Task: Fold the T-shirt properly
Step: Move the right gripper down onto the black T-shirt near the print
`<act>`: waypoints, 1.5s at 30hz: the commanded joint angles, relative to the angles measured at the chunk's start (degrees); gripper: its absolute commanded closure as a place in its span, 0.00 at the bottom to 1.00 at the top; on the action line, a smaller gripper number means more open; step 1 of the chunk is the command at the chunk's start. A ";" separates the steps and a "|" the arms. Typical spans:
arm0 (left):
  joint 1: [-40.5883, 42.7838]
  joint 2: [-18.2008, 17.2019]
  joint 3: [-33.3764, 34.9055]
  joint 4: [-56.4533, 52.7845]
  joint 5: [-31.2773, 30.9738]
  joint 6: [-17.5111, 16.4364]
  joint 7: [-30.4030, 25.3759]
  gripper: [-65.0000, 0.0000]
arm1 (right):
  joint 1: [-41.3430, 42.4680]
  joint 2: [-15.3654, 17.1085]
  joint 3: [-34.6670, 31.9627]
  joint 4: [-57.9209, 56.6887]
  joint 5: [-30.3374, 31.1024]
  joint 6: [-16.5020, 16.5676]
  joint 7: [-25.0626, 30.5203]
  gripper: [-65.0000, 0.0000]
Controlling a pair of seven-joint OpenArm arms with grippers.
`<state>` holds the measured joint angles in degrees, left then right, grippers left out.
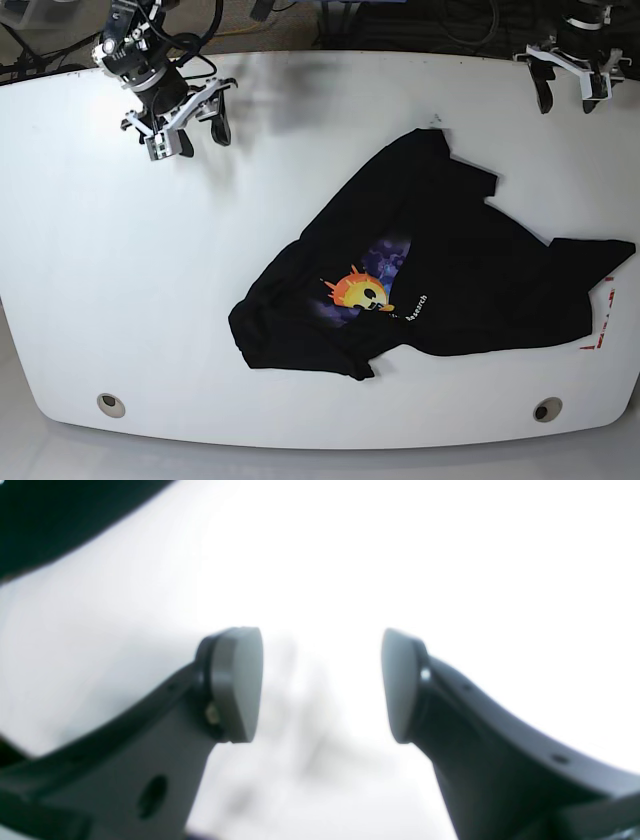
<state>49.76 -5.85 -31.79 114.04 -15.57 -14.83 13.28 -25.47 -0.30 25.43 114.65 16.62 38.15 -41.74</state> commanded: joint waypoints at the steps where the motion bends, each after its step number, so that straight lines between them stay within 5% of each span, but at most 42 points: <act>1: -0.04 -0.18 -1.48 0.91 -0.56 -0.42 0.30 0.37 | 2.57 0.34 0.11 0.82 0.83 0.31 -1.39 0.44; 8: -1.19 -0.18 -2.45 0.91 -0.56 -0.69 0.92 0.37 | 11.72 0.60 -5.96 -2.43 0.65 -0.39 -6.92 0.44; 15: -1.54 -0.18 -2.45 0.82 -0.56 -0.69 1.01 0.37 | 18.84 0.60 -13.08 -8.23 0.39 -0.48 -6.92 0.44; 23: -1.63 -0.18 -2.45 0.82 -0.47 -0.69 1.01 0.37 | 29.12 0.16 -25.03 -20.63 -8.93 -0.48 -6.40 0.44; 29: -1.63 -0.18 -2.36 0.82 -0.38 -0.69 1.01 0.37 | 35.28 -0.28 -31.98 -29.16 -10.16 -0.57 -2.53 0.44; 45: -1.80 -0.18 -2.28 0.73 -0.38 -0.69 1.01 0.37 | 46.79 -4.23 -32.95 -46.12 -10.25 -0.57 2.31 0.44</act>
<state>47.57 -5.50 -33.71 113.93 -15.55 -15.53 15.64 19.44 -3.66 -7.14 68.47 5.54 37.52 -40.64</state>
